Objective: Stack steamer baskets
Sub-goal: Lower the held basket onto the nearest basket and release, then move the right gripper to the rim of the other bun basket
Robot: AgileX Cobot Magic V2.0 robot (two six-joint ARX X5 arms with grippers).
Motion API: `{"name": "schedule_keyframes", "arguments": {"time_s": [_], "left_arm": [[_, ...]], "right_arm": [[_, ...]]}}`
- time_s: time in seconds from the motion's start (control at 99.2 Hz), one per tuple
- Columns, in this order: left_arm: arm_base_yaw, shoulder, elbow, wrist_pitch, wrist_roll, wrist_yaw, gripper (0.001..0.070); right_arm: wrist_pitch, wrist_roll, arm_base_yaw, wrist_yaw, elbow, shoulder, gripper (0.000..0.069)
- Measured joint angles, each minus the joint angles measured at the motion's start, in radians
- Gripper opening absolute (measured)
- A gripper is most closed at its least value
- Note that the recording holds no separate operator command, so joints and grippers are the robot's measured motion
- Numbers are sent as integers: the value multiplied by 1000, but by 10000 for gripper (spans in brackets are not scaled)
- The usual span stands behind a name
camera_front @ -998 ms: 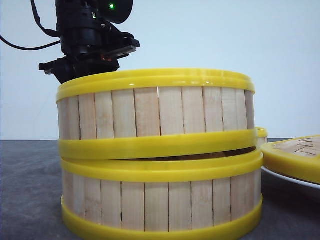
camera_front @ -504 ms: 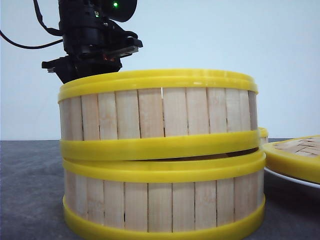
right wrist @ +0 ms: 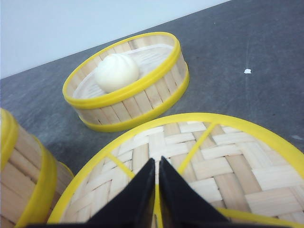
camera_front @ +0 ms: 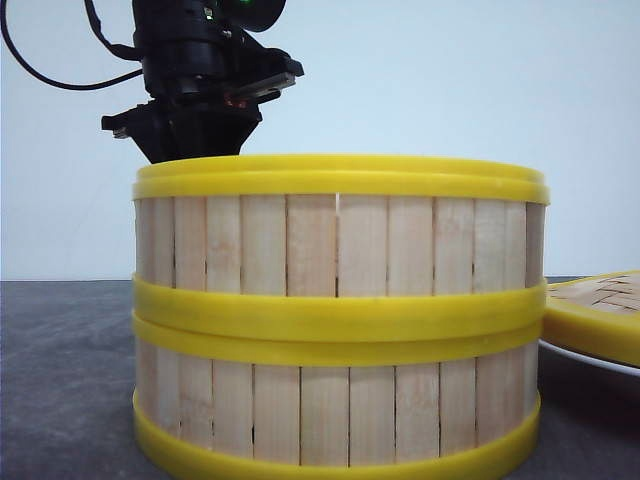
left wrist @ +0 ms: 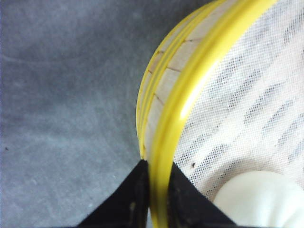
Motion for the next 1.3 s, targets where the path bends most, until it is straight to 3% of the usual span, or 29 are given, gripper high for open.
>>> {"name": "schedule_keyframes", "arguments": {"time_s": [0.353,0.413,0.585,0.756,0.867,0.958,1.129,1.301], "left_arm": [[2,0,0,-2,1,5,42],[5,0,0,-5,1,14,123],[18,0,2,-2,0,13,476],[42,0,31,-3,-2,12,576],[50,0,73,-4,-2,11,692],[56,-3,134,-3,0,11,693],[62,-101,264,18,18,-5,693],[65,-345,380,189,2,-12,693]], "right_arm": [[-3,0,0,0,0,0,10],[-3,0,0,0,0,0,10],[-3,0,0,0,0,0,10],[-3,0,0,0,0,0,10],[1,0,0,0,0,0,10],[61,11,0,-7,0,0,10],[322,80,0,-11,42,24,10],[234,84,0,5,253,204,10]]}}
